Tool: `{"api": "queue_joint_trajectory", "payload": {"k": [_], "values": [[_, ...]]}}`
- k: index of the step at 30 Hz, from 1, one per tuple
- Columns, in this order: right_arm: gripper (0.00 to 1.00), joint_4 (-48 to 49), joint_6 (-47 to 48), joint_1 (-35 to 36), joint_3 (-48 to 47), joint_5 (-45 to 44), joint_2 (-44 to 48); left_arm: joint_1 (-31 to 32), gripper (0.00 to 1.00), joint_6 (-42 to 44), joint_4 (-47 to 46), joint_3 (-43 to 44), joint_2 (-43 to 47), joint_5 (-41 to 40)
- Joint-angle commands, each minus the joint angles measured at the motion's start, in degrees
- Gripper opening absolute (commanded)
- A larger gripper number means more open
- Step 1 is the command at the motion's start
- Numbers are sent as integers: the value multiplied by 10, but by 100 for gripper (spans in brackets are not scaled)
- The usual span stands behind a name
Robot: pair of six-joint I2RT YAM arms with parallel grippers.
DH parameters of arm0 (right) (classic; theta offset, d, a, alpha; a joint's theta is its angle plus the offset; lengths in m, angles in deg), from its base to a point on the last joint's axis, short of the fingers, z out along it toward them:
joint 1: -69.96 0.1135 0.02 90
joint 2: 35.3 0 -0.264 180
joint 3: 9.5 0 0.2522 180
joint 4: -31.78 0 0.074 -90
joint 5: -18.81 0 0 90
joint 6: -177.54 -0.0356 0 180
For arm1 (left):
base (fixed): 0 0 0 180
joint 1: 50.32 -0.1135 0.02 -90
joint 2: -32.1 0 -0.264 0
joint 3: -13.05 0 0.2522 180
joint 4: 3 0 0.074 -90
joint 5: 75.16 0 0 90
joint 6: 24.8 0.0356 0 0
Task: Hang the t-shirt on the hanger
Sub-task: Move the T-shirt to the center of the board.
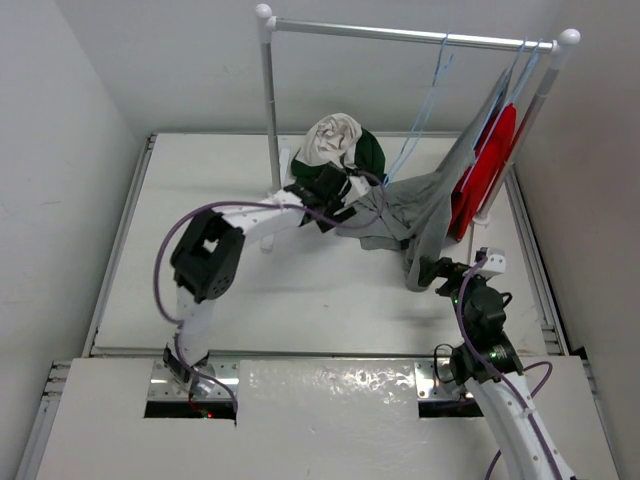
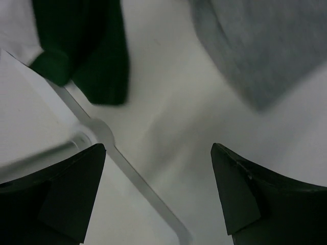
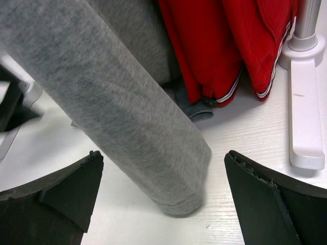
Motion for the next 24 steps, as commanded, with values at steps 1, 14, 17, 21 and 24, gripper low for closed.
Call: {"api": "queue_joint_trajectory", "payload": {"k": [1,14,17,21,24], "values": [[99,7,8,-1,52,2,4,-26,82,-55,-11,156,-82,-56],[99,8,19,-1,51,3,7,-99,89,-75,-98,388,-310,-65],[99,12,21,-2,50,2,-2,-98,67,-78,-110,383,-315,-33],[99,12,23,-2,49,6,-8,-100,18,-76,-120,384,-317,-20],[99,13,24,-2,49,10,-6,-100,0,-65,-121,375,-311,-33]]}}
